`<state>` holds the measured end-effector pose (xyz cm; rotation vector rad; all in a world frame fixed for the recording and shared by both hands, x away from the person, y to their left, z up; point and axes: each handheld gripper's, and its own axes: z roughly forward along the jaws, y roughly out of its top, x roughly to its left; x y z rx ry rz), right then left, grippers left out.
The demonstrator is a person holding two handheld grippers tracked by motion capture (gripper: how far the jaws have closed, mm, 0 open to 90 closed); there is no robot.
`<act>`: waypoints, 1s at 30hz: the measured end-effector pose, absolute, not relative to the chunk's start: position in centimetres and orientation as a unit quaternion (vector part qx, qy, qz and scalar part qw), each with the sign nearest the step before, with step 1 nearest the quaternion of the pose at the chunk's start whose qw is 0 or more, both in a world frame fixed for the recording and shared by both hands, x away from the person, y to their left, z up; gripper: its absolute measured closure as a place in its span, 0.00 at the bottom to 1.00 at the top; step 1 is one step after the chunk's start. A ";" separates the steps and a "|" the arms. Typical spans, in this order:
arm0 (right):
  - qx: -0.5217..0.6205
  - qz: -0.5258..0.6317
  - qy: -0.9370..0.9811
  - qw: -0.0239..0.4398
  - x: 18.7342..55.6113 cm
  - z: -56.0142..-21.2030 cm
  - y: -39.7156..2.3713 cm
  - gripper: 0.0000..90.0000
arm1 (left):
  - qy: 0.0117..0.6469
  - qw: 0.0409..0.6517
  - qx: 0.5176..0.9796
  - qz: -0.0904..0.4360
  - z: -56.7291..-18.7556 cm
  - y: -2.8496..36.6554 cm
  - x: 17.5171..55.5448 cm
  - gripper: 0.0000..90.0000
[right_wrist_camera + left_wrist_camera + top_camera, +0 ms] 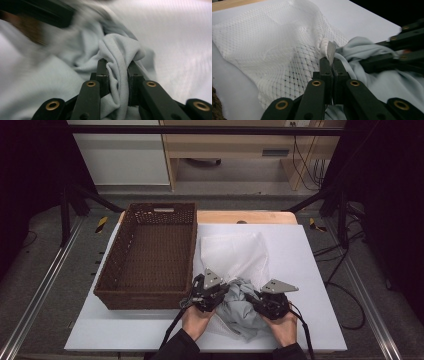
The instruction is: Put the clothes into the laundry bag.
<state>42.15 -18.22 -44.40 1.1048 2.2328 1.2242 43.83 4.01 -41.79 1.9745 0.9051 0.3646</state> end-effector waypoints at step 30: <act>0.433 0.419 0.775 0.191 41.8 -45.2 -19.0 0.27 | 0.347 0.473 0.798 0.142 -42.2 4.5 42.5 0.98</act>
